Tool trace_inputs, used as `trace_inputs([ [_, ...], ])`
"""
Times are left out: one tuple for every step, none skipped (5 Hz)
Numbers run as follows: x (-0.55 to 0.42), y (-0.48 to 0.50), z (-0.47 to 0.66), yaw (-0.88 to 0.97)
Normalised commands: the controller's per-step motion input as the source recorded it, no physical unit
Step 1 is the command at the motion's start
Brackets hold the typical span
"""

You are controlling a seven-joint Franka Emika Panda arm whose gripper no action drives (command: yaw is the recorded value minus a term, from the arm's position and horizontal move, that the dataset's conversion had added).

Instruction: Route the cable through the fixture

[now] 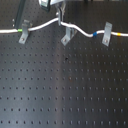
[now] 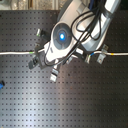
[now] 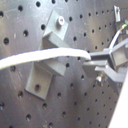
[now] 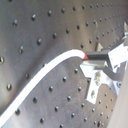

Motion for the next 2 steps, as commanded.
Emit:
trace_inputs([
  [0.086, -0.214, 0.11, 0.12],
  [-0.069, -0.226, 0.01, -0.03],
])
